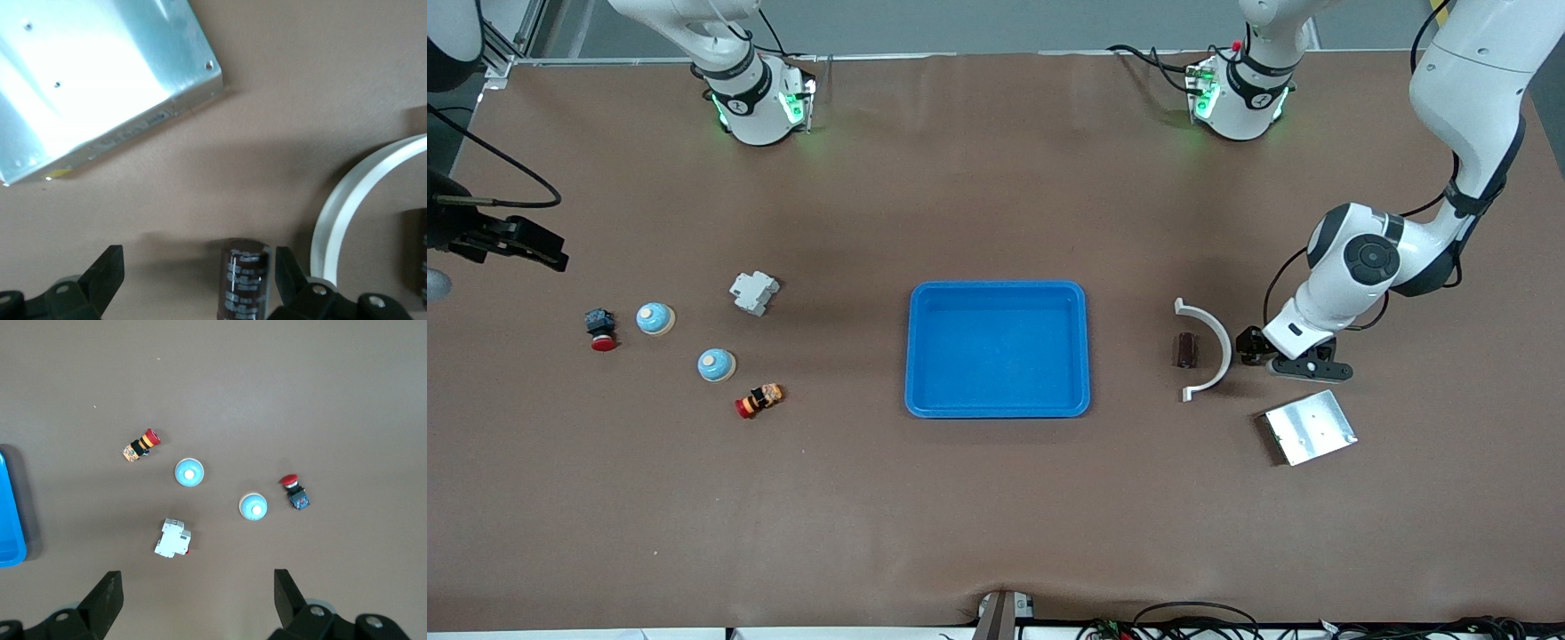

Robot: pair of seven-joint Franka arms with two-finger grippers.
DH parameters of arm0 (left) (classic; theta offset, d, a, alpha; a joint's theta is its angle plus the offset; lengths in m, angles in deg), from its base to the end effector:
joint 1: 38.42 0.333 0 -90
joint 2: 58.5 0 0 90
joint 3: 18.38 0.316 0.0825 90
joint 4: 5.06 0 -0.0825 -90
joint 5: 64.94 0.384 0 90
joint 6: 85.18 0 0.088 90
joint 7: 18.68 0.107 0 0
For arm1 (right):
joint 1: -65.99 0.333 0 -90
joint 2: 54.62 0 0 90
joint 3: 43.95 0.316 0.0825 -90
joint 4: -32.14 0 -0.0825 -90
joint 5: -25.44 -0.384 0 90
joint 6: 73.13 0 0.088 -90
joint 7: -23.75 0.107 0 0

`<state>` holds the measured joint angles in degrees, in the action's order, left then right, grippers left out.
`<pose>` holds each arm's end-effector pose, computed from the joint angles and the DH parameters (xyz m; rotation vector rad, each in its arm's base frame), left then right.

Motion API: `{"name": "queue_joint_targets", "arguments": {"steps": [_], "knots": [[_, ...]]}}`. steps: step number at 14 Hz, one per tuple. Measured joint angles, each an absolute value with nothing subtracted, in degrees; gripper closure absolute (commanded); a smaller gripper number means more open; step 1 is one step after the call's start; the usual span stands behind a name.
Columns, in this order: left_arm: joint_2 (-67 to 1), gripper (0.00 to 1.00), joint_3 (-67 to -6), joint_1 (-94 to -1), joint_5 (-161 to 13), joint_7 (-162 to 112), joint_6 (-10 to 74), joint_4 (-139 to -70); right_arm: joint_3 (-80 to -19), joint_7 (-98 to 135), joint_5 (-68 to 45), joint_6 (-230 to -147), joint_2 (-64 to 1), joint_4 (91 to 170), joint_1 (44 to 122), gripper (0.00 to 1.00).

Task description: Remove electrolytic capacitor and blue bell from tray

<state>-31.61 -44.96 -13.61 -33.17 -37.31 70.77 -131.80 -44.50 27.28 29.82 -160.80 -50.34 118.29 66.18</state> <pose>0.5557 -0.0408 0.1953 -3.0997 0.2279 -0.2118 0.5731 -0.0118 0.6108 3.0605 -0.1059 -0.0705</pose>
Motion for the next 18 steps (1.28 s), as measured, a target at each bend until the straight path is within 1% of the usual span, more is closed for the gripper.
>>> {"name": "queue_joint_targets", "arguments": {"steps": [3, 7, 9, 15, 18], "knots": [[-33.5, 0.00, -47.2, -13.6, -35.0, -38.5, 66.3, -129.9, -44.8, 20.5, 30.0, -160.9, -50.6, 118.7, 66.1, 0.00], [-35.1, 0.00, -50.1, -13.6, -38.4, -38.7, 59.5, -124.6, -45.4, 20.4, 29.6, -159.8, -51.4, 119.1, 65.1, 0.00], [-35.2, 0.00, -50.7, -13.6, -39.1, -38.8, 58.8, -123.4, -45.3, 22.5, 29.5, -158.5, -51.9, 119.1, 65.1, 0.00], [-36.4, 0.00, -51.5, -13.6, -40.8, -38.8, 58.7, -122.2, -45.2, 23.2, 29.3, -158.0, -52.5, 119.1, 64.4, 0.00], [-39.7, 0.00, -52.0, -13.6, -42.8, -38.8, 54.5, -121.0, -45.3, 23.2, 28.1, -159.1, -52.5, 119.3, 64.1, 0.00]]}}
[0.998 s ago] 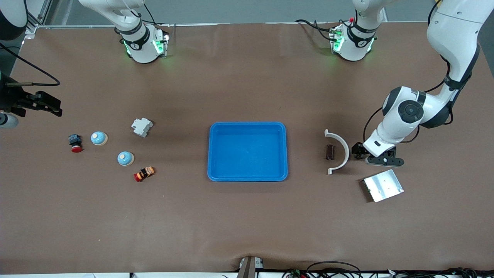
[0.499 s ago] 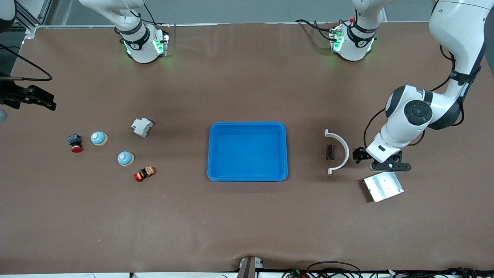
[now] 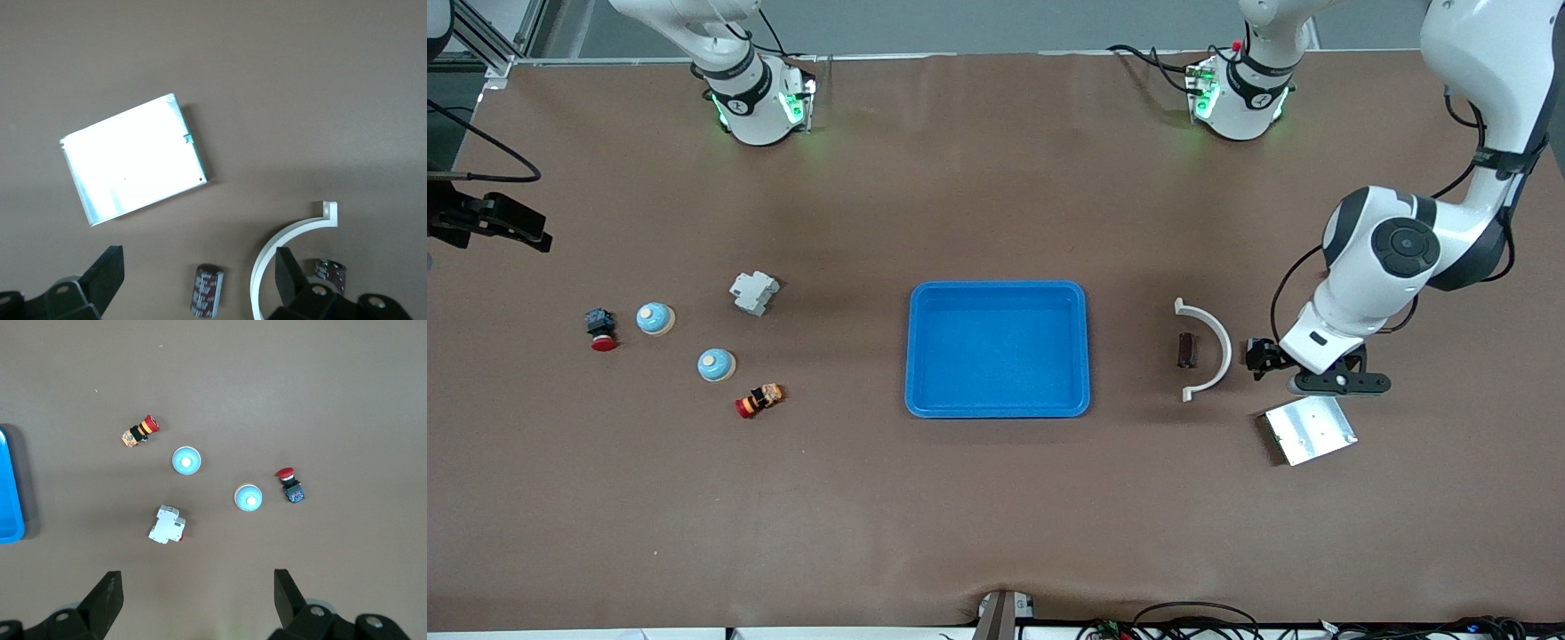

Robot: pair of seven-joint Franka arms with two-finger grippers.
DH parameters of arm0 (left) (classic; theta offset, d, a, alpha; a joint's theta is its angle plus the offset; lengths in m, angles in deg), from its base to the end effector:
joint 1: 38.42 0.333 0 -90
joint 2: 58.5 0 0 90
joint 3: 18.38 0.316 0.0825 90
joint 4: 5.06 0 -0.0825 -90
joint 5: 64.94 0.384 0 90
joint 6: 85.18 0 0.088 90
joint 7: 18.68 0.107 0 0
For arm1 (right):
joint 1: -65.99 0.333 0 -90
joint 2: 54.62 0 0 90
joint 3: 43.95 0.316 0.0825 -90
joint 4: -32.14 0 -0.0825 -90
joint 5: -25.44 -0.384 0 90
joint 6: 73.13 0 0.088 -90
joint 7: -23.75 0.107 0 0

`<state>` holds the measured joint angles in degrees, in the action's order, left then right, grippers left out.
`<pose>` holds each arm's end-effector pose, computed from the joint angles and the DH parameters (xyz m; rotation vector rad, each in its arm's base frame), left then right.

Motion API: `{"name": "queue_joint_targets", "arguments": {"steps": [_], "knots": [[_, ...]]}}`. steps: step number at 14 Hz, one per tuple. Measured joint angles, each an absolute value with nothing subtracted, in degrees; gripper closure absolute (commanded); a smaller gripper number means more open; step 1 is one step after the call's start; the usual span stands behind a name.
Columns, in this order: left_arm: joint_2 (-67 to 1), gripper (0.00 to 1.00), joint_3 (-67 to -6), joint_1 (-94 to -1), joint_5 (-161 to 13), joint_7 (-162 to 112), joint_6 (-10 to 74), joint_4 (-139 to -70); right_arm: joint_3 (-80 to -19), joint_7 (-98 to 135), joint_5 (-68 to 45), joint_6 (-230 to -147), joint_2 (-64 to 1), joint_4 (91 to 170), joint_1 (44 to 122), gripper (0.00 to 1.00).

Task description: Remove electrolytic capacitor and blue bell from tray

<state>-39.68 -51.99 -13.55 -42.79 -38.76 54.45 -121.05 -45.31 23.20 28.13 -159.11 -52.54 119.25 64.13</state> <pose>0.6036 -0.0778 0.3258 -3.0775 0.0630 -0.2700 0.5574 -0.0364 0.6221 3.0935 -0.0752 -0.0891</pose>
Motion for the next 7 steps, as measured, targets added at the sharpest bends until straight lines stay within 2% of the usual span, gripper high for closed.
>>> {"name": "queue_joint_targets", "arguments": {"steps": [4, 7], "knots": [[-44.1, 0.00, -52.6, -15.8, -48.0, -38.7, 41.8, -115.1, -45.3, 23.3, 27.8, -160.6, -52.5, 119.5, 64.0, 0.00], [-47.2, 0.00, -43.7, -24.9, -54.9, -35.9, 32.5, -108.4, -45.3, 23.3, 27.7, -161.0, -52.6, 120.2, 64.0, 0.00]]}}
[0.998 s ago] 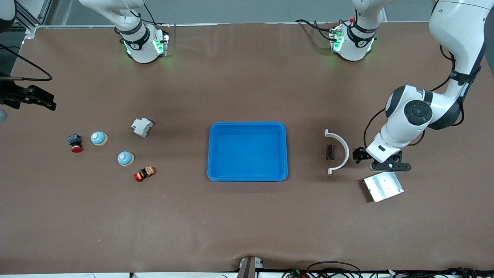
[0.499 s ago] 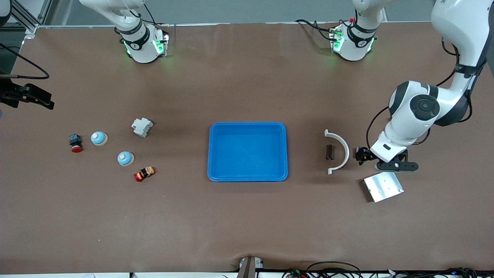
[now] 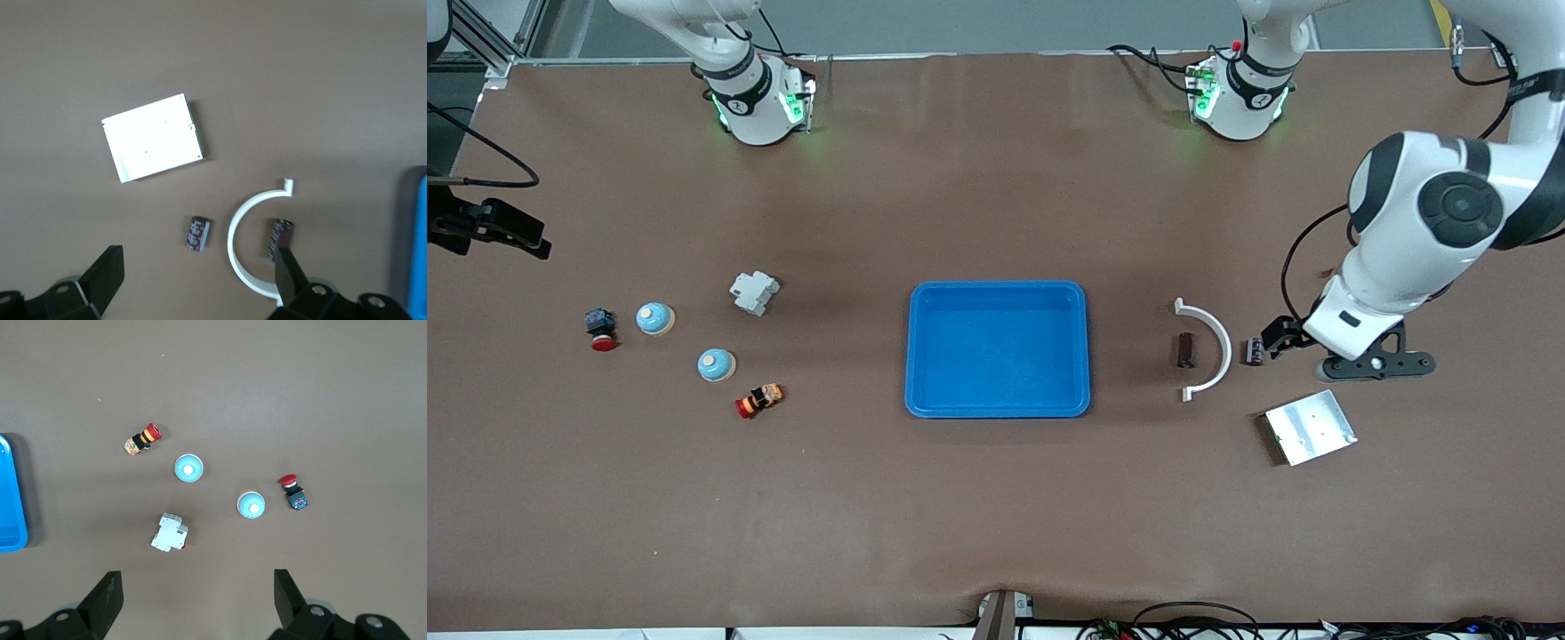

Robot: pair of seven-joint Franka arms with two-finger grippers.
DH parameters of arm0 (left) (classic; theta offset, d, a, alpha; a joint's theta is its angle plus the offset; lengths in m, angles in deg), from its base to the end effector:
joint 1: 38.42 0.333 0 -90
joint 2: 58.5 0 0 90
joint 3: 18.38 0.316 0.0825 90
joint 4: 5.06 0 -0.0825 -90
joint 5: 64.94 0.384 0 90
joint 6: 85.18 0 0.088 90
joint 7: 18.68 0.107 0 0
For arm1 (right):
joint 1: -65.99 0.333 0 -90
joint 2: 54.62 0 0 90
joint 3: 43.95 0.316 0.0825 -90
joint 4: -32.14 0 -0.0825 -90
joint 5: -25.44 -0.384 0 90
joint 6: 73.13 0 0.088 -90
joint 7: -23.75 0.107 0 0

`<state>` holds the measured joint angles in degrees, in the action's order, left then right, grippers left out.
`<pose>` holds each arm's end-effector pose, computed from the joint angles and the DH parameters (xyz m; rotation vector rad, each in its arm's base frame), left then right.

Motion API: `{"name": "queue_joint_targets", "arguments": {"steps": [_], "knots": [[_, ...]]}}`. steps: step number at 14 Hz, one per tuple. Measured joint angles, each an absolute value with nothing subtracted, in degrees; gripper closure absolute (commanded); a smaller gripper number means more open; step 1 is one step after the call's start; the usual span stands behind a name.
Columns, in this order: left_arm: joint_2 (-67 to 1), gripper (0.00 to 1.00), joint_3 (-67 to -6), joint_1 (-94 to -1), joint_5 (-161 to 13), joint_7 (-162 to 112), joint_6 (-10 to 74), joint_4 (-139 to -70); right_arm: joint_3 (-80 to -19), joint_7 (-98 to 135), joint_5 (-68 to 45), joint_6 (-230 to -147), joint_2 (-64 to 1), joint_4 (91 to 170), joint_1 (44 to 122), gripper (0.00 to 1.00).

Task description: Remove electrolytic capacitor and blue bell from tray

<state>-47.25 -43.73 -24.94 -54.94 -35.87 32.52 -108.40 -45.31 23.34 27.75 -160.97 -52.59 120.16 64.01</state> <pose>0.6095 -0.1037 0.4510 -3.0852 -0.0431 -0.1413 0.5603 -0.0369 0.6178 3.1001 -0.0804 -0.0619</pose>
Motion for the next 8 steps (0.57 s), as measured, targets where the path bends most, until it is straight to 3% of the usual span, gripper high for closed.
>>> {"name": "queue_joint_targets", "arguments": {"steps": [4, 8], "knots": [[-53.3, 0.00, -31.0, -33.9, -61.4, -26.1, 21.7, -103.3, -45.3, 23.4, 27.4, -163.3, -52.7, 120.1, 64.0, 0.00], [-55.6, 0.00, -25.0, -38.0, -62.2, -20.9, 16.8, -100.7, -45.2, 23.4, 27.2, -163.4, -52.9, 119.8, 64.0, 0.00]]}}
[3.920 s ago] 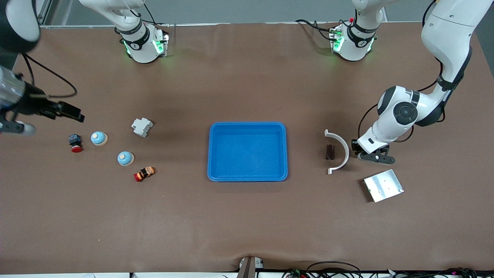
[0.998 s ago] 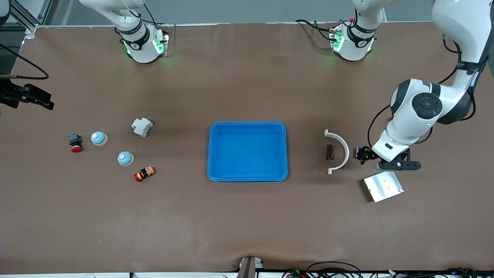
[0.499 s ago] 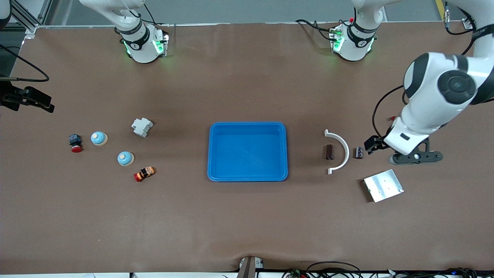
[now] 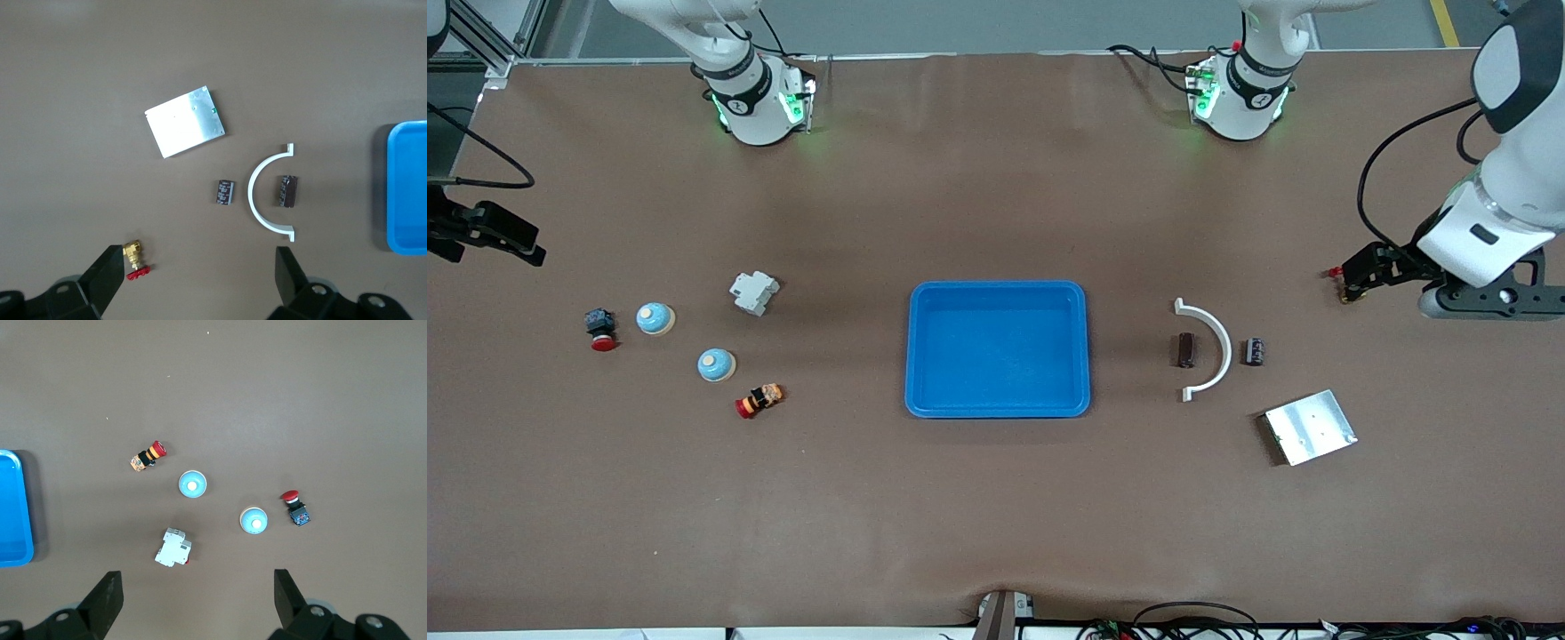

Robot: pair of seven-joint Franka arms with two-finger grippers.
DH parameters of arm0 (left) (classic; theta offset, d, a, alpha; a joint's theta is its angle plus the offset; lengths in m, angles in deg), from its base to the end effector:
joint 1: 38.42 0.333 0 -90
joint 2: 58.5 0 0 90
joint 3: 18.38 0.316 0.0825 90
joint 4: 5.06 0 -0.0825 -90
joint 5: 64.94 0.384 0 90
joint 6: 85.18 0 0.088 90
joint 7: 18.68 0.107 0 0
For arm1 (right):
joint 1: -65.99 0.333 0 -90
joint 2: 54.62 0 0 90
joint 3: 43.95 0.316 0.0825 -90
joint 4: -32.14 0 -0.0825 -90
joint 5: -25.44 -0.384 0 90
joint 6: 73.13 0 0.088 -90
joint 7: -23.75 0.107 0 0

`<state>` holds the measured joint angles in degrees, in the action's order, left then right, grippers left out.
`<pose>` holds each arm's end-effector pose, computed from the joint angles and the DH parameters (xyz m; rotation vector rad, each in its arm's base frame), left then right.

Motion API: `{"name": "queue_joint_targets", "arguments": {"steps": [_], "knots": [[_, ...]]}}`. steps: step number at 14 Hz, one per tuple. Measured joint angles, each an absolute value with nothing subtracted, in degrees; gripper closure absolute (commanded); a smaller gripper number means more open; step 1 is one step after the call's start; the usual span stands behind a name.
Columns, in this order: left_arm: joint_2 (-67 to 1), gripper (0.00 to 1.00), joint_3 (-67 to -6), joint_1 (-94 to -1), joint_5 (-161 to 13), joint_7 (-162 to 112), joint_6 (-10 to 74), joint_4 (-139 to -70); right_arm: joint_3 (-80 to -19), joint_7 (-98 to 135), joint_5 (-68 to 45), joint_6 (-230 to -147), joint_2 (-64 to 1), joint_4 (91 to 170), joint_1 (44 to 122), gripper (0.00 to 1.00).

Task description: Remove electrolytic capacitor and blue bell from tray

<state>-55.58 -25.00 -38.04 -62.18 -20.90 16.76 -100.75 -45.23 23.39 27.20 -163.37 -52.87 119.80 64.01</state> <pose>0.5817 -0.0579 0.5670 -3.1006 0.1217 -0.0953 0.5637 -0.0352 0.6271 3.1087 -0.0788 0.0210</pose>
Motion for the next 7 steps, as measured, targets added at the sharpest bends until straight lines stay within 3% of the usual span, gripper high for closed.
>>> {"name": "queue_joint_targets", "arguments": {"steps": [7], "knots": [[-55.6, 0.00, -20.1, -43.0, -63.3, -19.0, 13.3, -96.3, -44.9, 23.4, 26.6, -165.8, -52.9, 119.8, 64.1, 0.00]]}}
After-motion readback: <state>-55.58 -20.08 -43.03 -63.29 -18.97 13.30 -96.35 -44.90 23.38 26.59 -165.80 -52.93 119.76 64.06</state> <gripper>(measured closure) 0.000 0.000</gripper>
